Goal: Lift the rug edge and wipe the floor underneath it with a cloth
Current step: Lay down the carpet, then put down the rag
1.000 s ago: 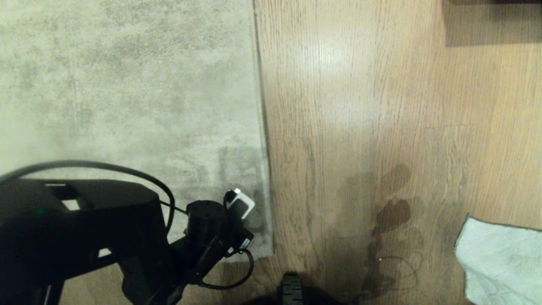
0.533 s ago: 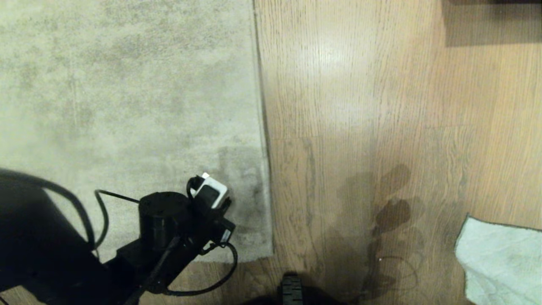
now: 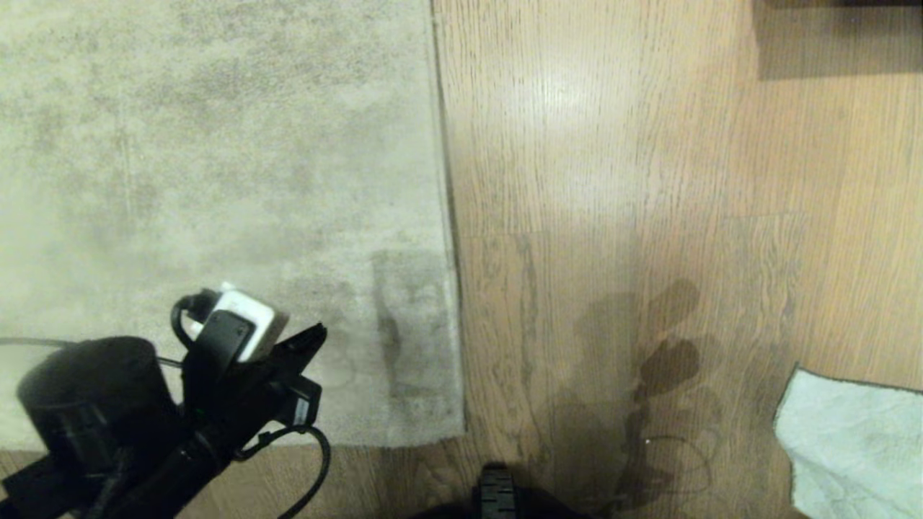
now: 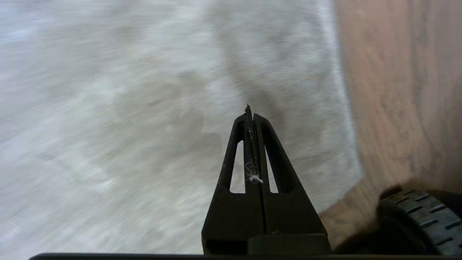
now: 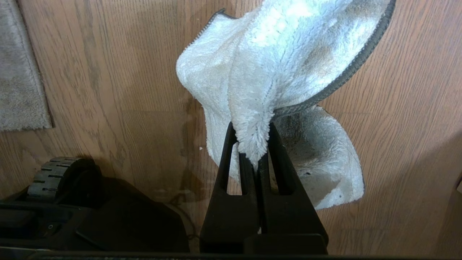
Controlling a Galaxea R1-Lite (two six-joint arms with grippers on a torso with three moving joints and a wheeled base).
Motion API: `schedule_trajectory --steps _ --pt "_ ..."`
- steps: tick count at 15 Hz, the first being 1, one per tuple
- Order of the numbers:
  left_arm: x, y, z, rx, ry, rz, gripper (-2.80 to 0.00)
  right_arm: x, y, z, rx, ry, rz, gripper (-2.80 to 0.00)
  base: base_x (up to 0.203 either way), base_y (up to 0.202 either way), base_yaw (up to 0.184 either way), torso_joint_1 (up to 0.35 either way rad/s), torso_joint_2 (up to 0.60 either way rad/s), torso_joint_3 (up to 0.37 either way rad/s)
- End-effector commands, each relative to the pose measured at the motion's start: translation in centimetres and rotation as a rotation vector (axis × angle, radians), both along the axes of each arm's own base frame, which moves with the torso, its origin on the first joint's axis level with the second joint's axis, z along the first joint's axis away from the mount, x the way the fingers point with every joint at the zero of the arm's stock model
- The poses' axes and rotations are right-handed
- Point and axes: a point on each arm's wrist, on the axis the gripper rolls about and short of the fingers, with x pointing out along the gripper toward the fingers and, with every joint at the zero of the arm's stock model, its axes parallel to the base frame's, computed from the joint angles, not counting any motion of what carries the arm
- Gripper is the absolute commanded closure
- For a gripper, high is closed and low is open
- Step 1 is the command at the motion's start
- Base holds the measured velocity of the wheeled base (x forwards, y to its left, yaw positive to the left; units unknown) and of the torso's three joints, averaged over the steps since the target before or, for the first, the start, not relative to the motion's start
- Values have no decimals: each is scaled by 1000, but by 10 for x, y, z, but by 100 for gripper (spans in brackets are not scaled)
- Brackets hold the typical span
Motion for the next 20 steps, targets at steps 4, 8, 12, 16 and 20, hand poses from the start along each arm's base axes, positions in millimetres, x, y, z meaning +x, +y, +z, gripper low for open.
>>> schedule_trajectory --steps 4,8,12,16,20 --pt "-42 41 15 -53 -103 93 0 0 0 0 -1 1 0 0 0 0 0 0 0 0" --pt "-64 64 11 -52 -112 195 0 0 0 0 -1 1 0 0 0 0 0 0 0 0" --pt "-79 79 6 -60 -53 176 0 0 0 0 -1 1 0 0 0 0 0 0 0 0" --pt "-99 90 -1 -64 -5 178 0 0 0 0 -1 1 0 0 0 0 0 0 0 0" --pt "-125 93 -13 -63 49 184 0 0 0 0 -1 1 0 0 0 0 0 0 0 0"
